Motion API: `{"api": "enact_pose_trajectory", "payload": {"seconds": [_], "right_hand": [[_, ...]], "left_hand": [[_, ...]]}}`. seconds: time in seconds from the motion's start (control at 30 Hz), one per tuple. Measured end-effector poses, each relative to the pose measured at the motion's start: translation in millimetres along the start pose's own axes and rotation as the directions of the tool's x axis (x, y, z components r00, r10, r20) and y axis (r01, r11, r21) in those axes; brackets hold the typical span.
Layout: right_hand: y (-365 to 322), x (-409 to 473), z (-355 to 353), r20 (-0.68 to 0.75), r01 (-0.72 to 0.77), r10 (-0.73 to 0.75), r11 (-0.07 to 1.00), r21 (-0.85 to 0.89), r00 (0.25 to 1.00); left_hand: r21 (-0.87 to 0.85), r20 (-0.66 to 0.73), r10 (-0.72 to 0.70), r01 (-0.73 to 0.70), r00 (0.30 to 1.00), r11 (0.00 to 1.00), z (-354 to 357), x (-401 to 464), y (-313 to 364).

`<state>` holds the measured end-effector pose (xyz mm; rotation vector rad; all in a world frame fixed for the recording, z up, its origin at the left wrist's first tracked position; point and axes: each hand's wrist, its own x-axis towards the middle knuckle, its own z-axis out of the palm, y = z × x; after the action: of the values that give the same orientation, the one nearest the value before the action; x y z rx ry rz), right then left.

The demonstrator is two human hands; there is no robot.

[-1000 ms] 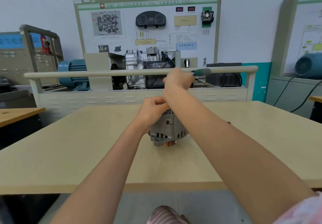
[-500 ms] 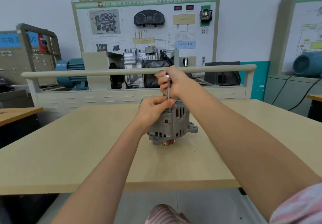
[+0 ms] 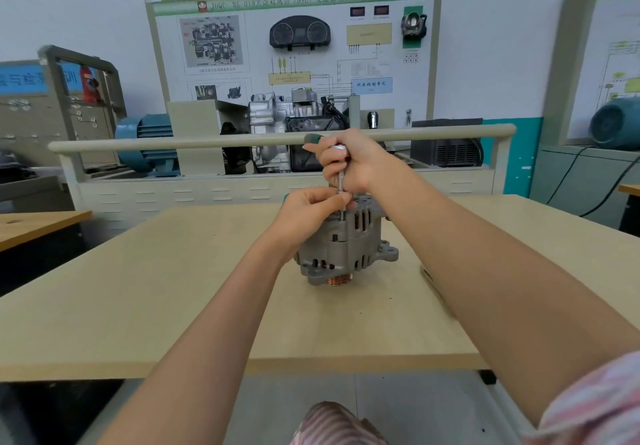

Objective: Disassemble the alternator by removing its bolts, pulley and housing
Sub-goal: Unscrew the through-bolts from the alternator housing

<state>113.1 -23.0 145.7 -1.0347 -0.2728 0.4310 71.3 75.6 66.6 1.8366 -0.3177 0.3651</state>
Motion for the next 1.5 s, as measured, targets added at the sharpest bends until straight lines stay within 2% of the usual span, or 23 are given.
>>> {"api": "enact_pose_trajectory", "payload": {"seconds": [0.07, 0.1, 0.17, 0.23, 0.3, 0.37, 0.47, 0.57, 0.63, 0.7, 0.73, 0.77, 0.83, 0.87, 0.93, 1.07, 1.17, 1.27, 1.33, 1.4, 1.43, 1.47, 1.5], "right_hand": [[2.6, -2.1, 1.6, -0.062, 0.052, -0.047, 0.995, 0.083, 0.997], [5.1, -2.2, 3.9, -0.173, 0.120, -0.098, 0.985, 0.124, 0.980], [10.5, -1.2, 7.9, -0.457, 0.299, -0.233, 0.951, 0.076, 0.858], [14.1, 0.0, 11.8, -0.586, 0.385, -0.324, 0.923, -0.023, 0.742], [15.2, -1.1, 15.9, -0.547, 0.349, -0.326, 0.935, -0.065, 0.771], [12.9, -1.9, 17.3, -0.444, 0.260, -0.267, 0.963, -0.078, 0.855], [5.8, -0.7, 13.3, -0.183, 0.082, -0.100, 0.991, -0.102, 0.978], [2.1, -3.8, 8.0, -0.005, -0.010, 0.009, 0.988, -0.156, 1.000], [2.1, -5.8, 7.4, 0.012, -0.013, 0.015, 0.990, -0.137, 1.000], [5.1, -5.1, 10.3, -0.099, 0.037, -0.043, 0.998, -0.057, 0.994], [9.5, -4.9, 13.5, -0.226, 0.118, -0.121, 0.993, -0.028, 0.967], [14.5, -4.5, 16.4, -0.370, 0.243, -0.237, 0.970, -0.031, 0.898], [24.3, -2.8, 22.9, -0.591, 0.469, -0.437, 0.876, -0.110, 0.678], [27.0, -1.3, 25.3, -0.620, 0.514, -0.474, 0.848, -0.130, 0.625], [25.1, -0.7, 27.7, -0.579, 0.450, -0.441, 0.882, -0.139, 0.686], [6.0, -2.8, 16.4, -0.312, 0.116, -0.140, 0.989, -0.095, 0.940], [0.5, -1.3, 6.4, -0.163, 0.013, -0.028, 0.995, -0.095, 0.986], [2.2, -2.0, 9.1, -0.175, 0.023, -0.036, 0.997, -0.074, 0.984], [11.1, -3.5, 15.3, -0.361, 0.167, -0.168, 0.985, -0.034, 0.918], [22.6, -1.3, 20.0, -0.573, 0.406, -0.393, 0.907, -0.114, 0.719], [27.0, -0.3, 22.2, -0.621, 0.487, -0.464, 0.861, -0.148, 0.631], [29.2, 0.3, 24.2, -0.619, 0.513, -0.492, 0.843, -0.163, 0.612], [28.5, 1.4, 25.2, -0.595, 0.490, -0.483, 0.856, -0.165, 0.642]], "left_hand": [[-0.010, -0.031, 0.019, -0.019, 0.999, 1.000, 2.8, 0.4, -2.7], [-0.008, -0.051, 0.027, -0.028, 0.998, 1.000, 4.1, 1.0, -4.1], [0.003, -0.072, 0.026, -0.025, 0.997, 1.000, 5.3, 2.1, -4.7], [0.014, -0.077, 0.020, -0.019, 0.997, 1.000, 5.2, 2.2, -3.9], [0.016, -0.085, 0.022, -0.021, 0.996, 1.000, 4.8, 1.4, -3.4], [0.005, -0.070, 0.020, -0.020, 0.997, 1.000, 3.3, 0.9, -2.6], [-0.001, -0.009, 0.009, -0.009, 1.000, 1.000, 0.7, 1.0, -1.3], [-0.017, 0.017, 0.006, -0.006, 1.000, 1.000, -0.9, 0.8, -3.0], [-0.026, -0.004, 0.020, -0.020, 1.000, 0.999, 0.7, -0.1, -4.0], [-0.017, -0.041, 0.023, -0.023, 0.999, 1.000, 3.0, -0.7, -3.7], [-0.005, -0.059, 0.019, -0.020, 0.998, 1.000, 3.7, -0.4, -3.1], [0.018, -0.075, 0.018, -0.017, 0.997, 1.000, 4.2, 0.1, -3.0], [0.077, -0.108, 0.017, -0.009, 0.994, 0.997, 5.0, 0.8, -3.0], [0.088, -0.120, 0.020, -0.010, 0.993, 0.996, 5.3, 0.5, -3.5], [0.055, -0.119, 0.029, -0.023, 0.992, 0.998, 5.6, -0.3, -3.6], [-0.018, -0.043, 0.024, -0.025, 0.999, 1.000, 3.3, -1.2, -0.8], [-0.020, -0.002, 0.010, -0.010, 1.000, 1.000, 0.6, -0.3, -1.2], [-0.016, -0.020, 0.012, -0.013, 1.000, 1.000, 2.0, -2.1, -0.9], [-0.020, -0.053, 0.012, -0.013, 0.999, 1.000, 4.1, -1.8, -1.1], [0.020, -0.103, 0.016, -0.014, 0.995, 1.000, 5.6, -0.1, -1.4], [0.040, -0.120, 0.015, -0.010, 0.993, 0.999, 6.0, 0.8, -2.2], [0.046, -0.127, 0.013, -0.007, 0.992, 0.999, 6.1, 1.1, -2.5], [0.040, -0.122, 0.017, -0.012, 0.992, 0.999, 5.8, 0.6, -2.6]]}}
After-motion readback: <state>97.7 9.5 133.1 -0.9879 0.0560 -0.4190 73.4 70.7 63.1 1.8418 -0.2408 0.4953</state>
